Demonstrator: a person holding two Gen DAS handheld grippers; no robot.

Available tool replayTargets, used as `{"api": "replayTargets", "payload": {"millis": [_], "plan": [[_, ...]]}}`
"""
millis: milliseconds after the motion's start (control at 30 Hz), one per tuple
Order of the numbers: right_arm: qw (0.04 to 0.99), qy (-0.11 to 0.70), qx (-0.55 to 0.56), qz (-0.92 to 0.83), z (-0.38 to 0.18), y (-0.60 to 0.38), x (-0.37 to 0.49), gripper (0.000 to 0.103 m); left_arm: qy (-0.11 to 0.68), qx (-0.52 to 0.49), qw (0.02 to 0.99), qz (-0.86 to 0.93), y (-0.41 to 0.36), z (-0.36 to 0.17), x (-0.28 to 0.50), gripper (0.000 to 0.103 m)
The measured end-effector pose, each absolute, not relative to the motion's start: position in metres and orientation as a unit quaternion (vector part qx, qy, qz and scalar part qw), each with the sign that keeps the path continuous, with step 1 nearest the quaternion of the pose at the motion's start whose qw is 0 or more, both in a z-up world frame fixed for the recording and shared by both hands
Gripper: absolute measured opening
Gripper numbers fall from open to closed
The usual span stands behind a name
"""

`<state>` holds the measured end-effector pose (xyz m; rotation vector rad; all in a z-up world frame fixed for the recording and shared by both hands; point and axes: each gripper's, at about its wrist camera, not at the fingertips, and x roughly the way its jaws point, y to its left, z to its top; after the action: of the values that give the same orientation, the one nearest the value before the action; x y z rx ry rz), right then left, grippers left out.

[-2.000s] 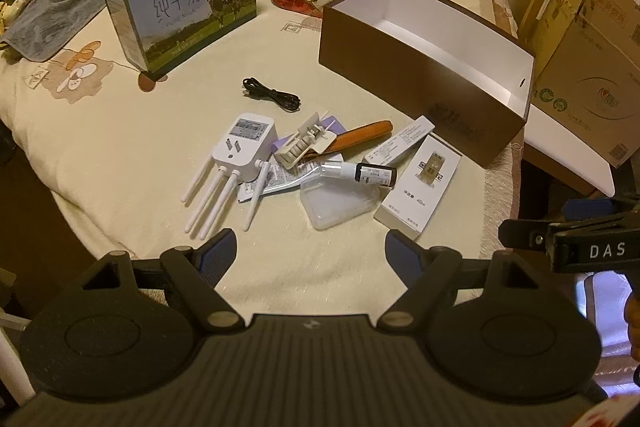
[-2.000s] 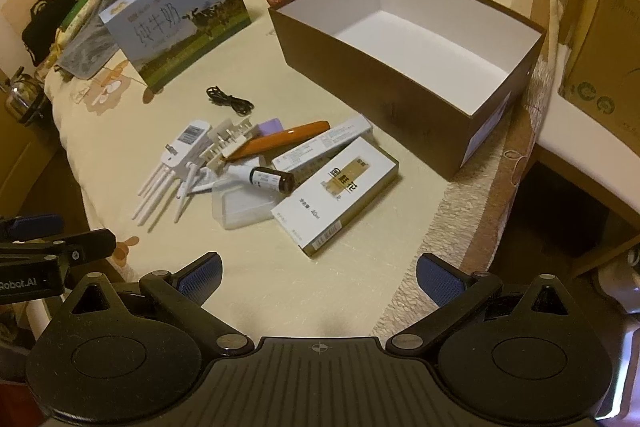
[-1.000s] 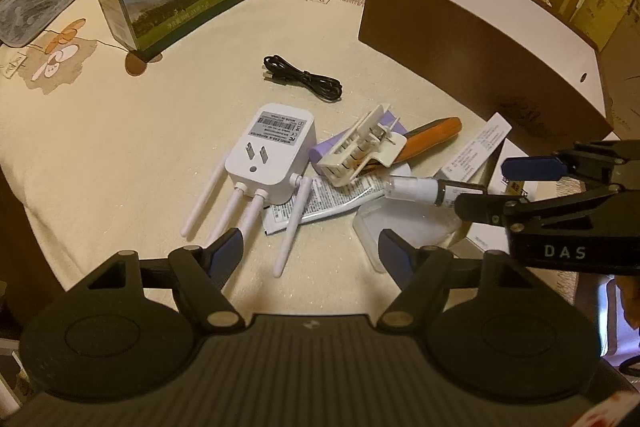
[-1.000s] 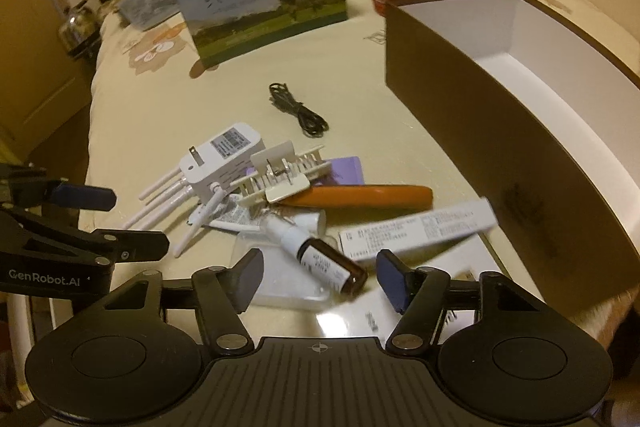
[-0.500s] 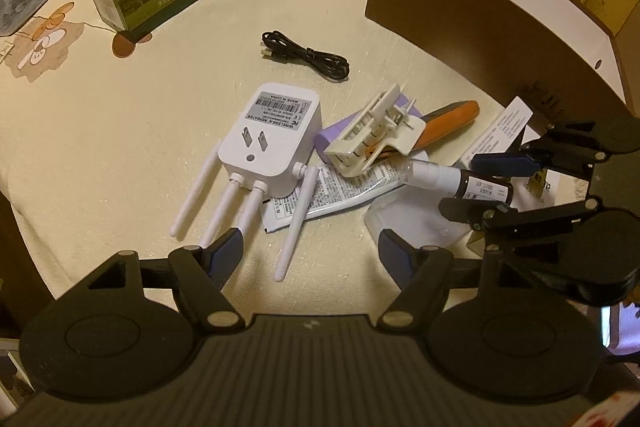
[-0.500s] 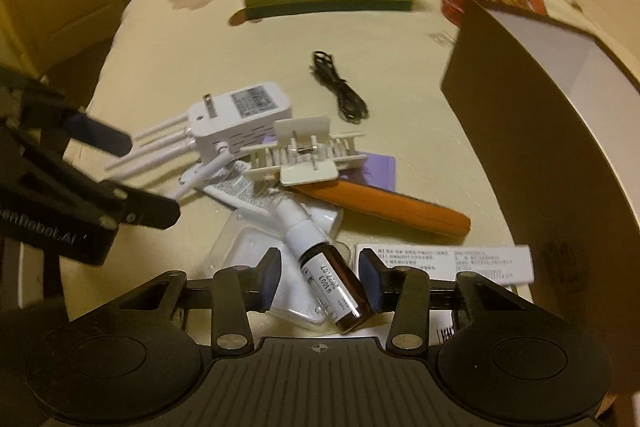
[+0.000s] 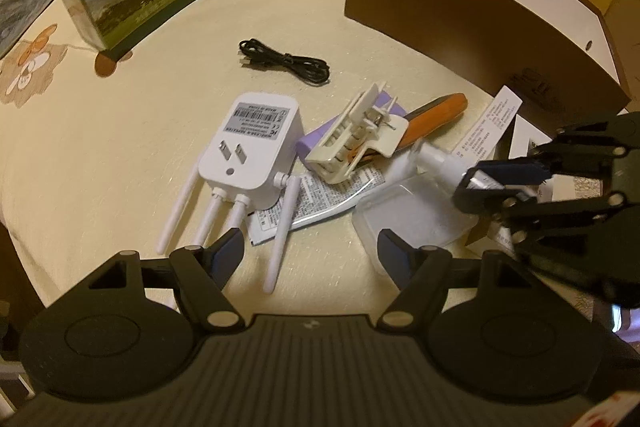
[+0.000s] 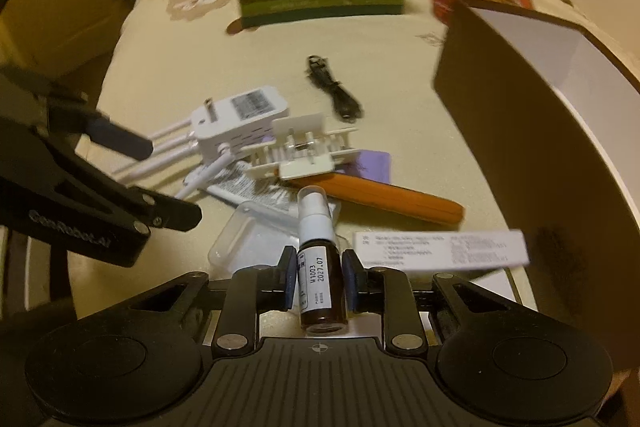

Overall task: Organize rigid objects
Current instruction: 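Close the left tool on the white plastic clip and lift it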

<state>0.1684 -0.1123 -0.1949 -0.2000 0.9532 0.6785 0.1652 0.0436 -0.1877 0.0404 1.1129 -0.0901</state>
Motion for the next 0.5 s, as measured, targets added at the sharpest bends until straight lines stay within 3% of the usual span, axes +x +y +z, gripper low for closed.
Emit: {"api": "replayTargets", "payload": {"millis": [200,500], "plan": [[0.849,0.455,-0.031,0.268,-0.178,-0.140,0.174,0.020,0.517,0.052,0.852,-0.067,0.029,-0.186,0.178,0.066],[0.857,0.466,0.015,0.220,-0.176,-0.171,0.186,0.020,0.475,0.180,0.853,-0.123,-0.006,-0.190,0.205,0.060]]}}
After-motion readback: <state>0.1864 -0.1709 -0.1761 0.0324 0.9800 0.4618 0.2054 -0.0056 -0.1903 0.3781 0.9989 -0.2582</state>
